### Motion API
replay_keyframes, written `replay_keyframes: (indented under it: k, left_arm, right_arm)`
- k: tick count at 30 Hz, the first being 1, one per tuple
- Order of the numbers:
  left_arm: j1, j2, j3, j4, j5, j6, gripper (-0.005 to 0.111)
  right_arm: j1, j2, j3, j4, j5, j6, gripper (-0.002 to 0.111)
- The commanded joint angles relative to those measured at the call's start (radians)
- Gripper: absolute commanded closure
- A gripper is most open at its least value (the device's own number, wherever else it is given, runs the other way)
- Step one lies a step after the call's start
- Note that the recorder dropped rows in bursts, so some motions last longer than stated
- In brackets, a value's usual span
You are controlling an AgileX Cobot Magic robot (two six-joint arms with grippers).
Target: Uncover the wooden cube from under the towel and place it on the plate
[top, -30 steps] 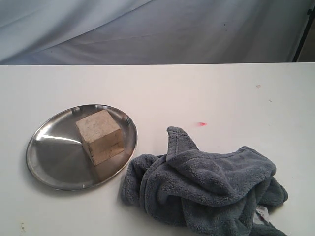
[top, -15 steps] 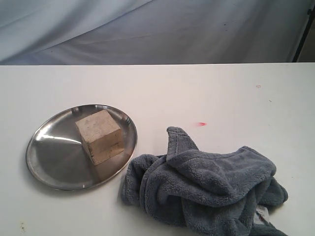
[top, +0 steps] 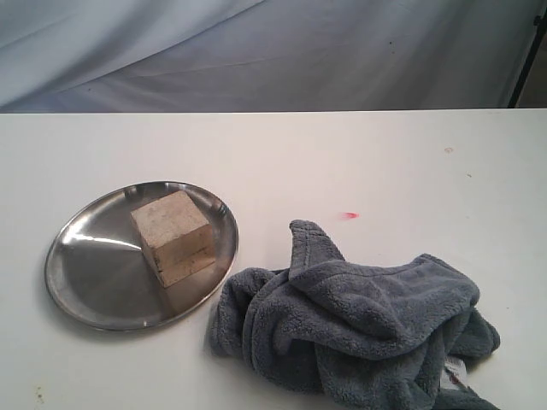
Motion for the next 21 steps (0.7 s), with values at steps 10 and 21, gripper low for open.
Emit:
replay_keyframes:
  k: [10, 21]
  left_arm:
    - [0.002, -0.002, 0.004, 0.001, -0.001, -0.003, 0.105]
    - [0.002, -0.002, 0.004, 0.001, -0.001, -0.002, 0.105]
  right_arm:
    - [0.004, -0.005, 0.085, -0.017, -0.028, 0.006, 0.108]
    - [0.004, -0.005, 0.085, -0.01, -0.028, 0.006, 0.108]
